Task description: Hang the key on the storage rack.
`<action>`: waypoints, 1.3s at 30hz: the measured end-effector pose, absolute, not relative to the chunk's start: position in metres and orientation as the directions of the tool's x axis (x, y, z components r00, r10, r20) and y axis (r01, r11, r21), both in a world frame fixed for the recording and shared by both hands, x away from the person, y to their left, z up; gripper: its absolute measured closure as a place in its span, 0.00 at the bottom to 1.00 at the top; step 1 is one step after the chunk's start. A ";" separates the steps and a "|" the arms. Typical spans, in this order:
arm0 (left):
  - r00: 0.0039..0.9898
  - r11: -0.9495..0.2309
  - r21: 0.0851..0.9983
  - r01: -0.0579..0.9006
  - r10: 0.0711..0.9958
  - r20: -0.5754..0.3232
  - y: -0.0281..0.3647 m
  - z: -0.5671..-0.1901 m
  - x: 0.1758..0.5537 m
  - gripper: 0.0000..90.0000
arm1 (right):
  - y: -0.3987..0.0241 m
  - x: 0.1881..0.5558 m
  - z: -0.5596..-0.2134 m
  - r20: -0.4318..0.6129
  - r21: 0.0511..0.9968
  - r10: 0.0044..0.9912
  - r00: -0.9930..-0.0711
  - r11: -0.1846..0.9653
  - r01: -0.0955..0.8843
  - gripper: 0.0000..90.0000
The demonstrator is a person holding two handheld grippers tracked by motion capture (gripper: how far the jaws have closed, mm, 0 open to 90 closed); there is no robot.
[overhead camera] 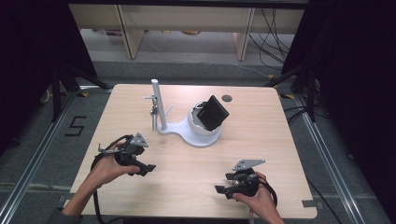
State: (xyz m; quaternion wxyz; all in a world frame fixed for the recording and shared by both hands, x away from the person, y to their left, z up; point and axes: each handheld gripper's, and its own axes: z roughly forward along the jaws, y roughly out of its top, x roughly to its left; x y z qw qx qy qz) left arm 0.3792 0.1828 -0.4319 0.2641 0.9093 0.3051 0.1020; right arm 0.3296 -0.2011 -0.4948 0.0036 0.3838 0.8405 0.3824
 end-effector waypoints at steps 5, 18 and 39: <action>0.795 -0.662 0.567 0.491 0.607 0.021 0.181 -0.438 0.370 0.26 | -0.201 0.332 -0.494 0.271 0.662 0.642 -0.718 0.417 0.623 0.34; 0.807 -0.673 0.569 0.472 0.590 0.029 0.177 -0.463 0.347 0.25 | -0.198 0.332 -0.494 0.273 0.659 0.637 -0.721 0.422 0.623 0.34; 0.812 -0.672 0.602 0.431 0.580 0.066 0.168 -0.499 0.306 0.22 | -0.189 0.323 -0.495 0.248 0.655 0.625 -0.740 0.455 0.603 0.25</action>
